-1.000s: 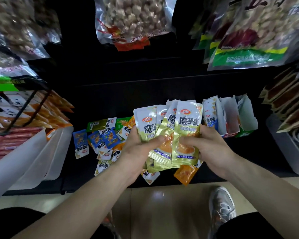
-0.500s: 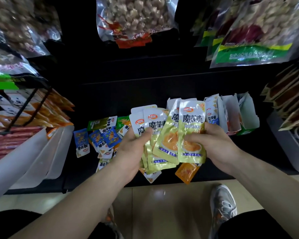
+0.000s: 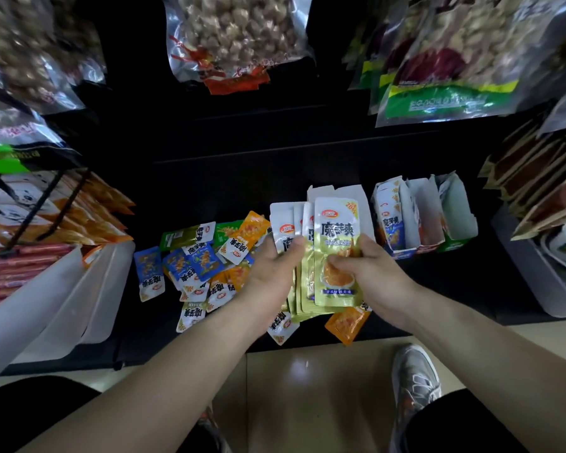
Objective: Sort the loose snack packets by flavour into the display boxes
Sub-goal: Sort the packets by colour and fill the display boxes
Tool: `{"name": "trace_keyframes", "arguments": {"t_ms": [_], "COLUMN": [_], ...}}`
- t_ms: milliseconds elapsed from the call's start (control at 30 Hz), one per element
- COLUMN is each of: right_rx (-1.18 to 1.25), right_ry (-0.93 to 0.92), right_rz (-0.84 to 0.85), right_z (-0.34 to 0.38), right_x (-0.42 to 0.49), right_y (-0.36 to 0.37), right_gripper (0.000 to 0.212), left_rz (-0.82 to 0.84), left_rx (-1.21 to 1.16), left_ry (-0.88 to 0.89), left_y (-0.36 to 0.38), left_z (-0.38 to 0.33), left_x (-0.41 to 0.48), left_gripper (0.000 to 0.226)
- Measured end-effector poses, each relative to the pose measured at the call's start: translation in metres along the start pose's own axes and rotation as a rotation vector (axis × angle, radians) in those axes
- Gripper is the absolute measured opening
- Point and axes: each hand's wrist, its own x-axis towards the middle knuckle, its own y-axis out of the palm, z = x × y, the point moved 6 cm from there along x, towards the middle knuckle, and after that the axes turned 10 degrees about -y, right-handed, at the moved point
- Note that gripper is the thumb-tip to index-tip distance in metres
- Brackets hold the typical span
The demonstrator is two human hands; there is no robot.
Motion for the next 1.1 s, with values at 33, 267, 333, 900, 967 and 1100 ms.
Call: {"name": "trace_keyframes", "arguments": {"t_ms": [33,267,333,900,967,1100], "right_rx": [-0.010,-0.030,-0.074,-0.522,-0.530,-0.404], "right_ry": [0.004,0.068,0.084,0.037,0.038,0.139], "right_rz": [-0.010,-0.106,-0.069,-0.042,-0.126,-0.191], "right_z": [-0.003,-0.010,-0.011,-0.005,-0.012,-0.061], "right_x": [0.001,0.005,0.002,0.005,0.019,0.039], "right_y": [-0.001,-0.018,-0.021,-0.090,-0.103,-0.115], "right_gripper": [0.022,0.025,0.029,0.043,0.035,0.038], "left_rz": [0.030,0.081,0.077,-0.021,-0.120,-0.196], "left_rx": [0.034,0.276,0.319,0.546,0.480,0.375], "left_ry": [-0.029,-0.005,0.023,-0.001,-0.047,-0.046], "left_y": [0.006,0.034,0.041,0.079,0.071,0.064], "left_z": [0.002,0.002,0.003,0.018,0.016,0.010], "left_x": [0.000,0.002,0.003,0.043,0.065,0.110], "left_gripper": [0.071,0.076,0.066,0.064,0.059,0.059]}}
